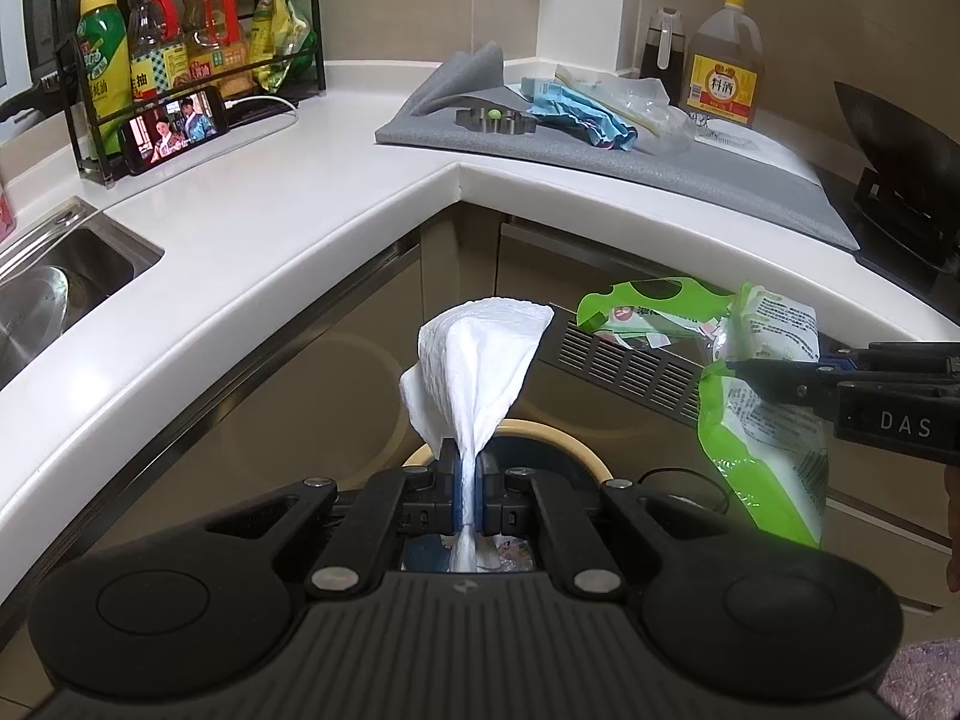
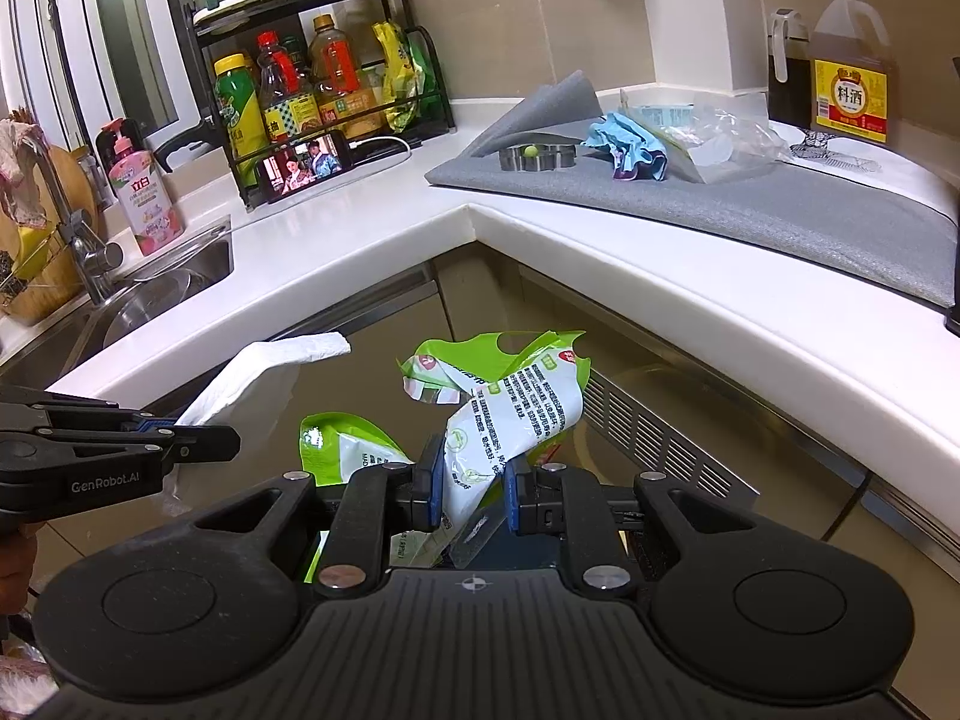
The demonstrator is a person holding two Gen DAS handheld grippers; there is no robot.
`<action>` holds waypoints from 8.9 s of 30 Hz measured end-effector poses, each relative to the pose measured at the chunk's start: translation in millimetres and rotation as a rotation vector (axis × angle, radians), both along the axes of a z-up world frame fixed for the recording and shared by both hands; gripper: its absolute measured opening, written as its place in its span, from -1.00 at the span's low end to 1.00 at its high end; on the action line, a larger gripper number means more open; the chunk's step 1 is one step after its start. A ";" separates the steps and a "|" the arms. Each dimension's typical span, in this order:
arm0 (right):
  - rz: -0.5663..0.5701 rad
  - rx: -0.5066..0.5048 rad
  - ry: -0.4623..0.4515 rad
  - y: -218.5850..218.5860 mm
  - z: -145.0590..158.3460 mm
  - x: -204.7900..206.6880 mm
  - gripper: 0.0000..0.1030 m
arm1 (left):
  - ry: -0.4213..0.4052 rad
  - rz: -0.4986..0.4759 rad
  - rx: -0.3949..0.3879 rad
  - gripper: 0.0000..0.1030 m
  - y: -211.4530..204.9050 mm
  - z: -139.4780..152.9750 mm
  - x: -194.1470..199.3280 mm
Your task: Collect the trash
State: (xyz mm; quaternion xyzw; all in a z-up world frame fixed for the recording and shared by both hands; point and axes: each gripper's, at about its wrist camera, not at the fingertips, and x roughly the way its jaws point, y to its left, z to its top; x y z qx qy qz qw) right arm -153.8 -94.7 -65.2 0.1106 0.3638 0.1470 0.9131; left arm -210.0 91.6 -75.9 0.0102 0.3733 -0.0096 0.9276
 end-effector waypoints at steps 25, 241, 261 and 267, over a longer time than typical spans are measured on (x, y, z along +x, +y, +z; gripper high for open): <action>0.015 -0.052 0.165 17.6 -65.9 45.6 -0.60 | 0.198 0.033 -0.037 -0.93 3.6 -57.3 56.3; -0.312 -0.063 0.063 -134.5 -32.5 311.2 0.99 | 0.282 0.166 0.059 0.99 17.5 -14.3 86.9; -0.547 0.247 -0.122 -203.2 -49.4 288.8 -0.79 | 0.111 -0.013 0.129 0.99 -67.0 51.5 176.8; -0.610 0.322 -0.059 -228.4 -63.1 283.8 -0.78 | -0.002 -0.081 0.107 0.99 -126.0 83.5 265.0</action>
